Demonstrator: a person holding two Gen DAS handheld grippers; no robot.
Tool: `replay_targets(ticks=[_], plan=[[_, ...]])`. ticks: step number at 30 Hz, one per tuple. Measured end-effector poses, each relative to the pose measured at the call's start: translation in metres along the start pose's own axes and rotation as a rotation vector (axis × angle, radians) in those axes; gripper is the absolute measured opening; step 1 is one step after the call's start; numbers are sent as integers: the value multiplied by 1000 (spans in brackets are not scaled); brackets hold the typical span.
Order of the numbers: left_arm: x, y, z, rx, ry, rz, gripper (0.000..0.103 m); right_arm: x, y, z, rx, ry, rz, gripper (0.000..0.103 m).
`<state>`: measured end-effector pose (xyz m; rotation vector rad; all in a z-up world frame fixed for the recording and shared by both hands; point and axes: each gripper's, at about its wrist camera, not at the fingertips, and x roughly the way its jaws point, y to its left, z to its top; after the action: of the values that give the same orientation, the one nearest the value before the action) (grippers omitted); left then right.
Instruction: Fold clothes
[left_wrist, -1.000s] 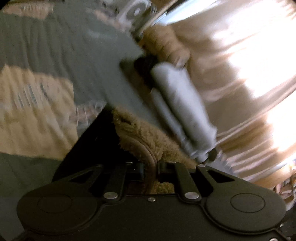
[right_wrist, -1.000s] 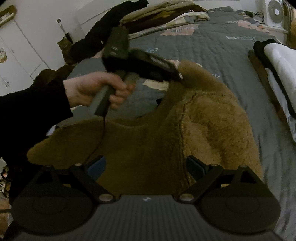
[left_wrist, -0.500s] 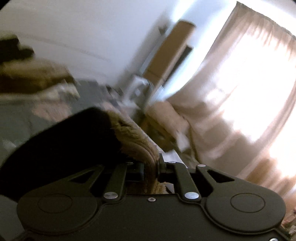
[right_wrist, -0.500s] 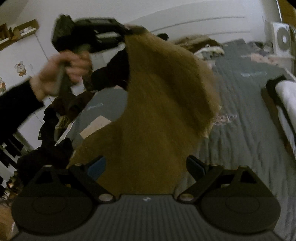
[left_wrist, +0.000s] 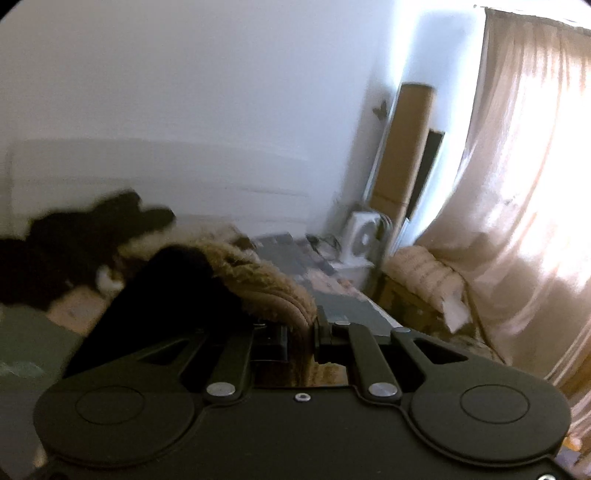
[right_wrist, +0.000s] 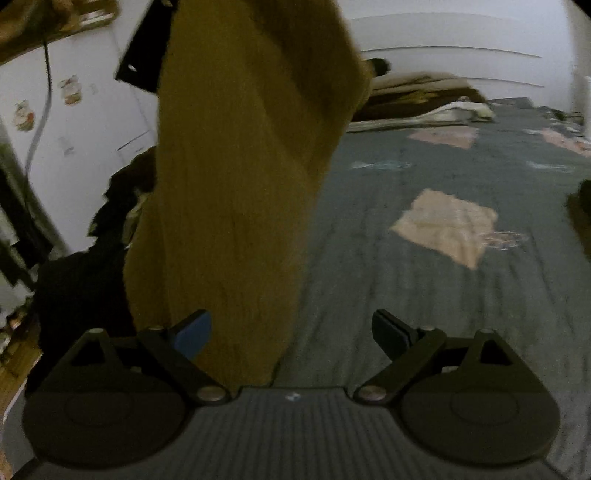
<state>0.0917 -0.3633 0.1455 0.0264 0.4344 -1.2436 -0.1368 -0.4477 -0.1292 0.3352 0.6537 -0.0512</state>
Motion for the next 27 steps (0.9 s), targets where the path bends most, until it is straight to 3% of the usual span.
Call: replay_targets(ticks=[4,11,15,19,23,27], plan=[[-57,-16,29,45,-44,62,12,-1,18,4,-29,-18,18,94],[-104,-88,51,92,-153,84,12,-31,38,11,-28,-101,35,94],[-113,-118,60,85,-188,106,12,-69,45,11,-19,-165,63,94],[-107,-130,56,59,-172,109,12,-117,57,9,-59,-253,135,97],[-101,-142,53,34,-156,111,12,-138,65,0,-68,-234,214,103],[-94,-148,49,19,-145,98,12,-118,49,-14,73,-117,317,103]])
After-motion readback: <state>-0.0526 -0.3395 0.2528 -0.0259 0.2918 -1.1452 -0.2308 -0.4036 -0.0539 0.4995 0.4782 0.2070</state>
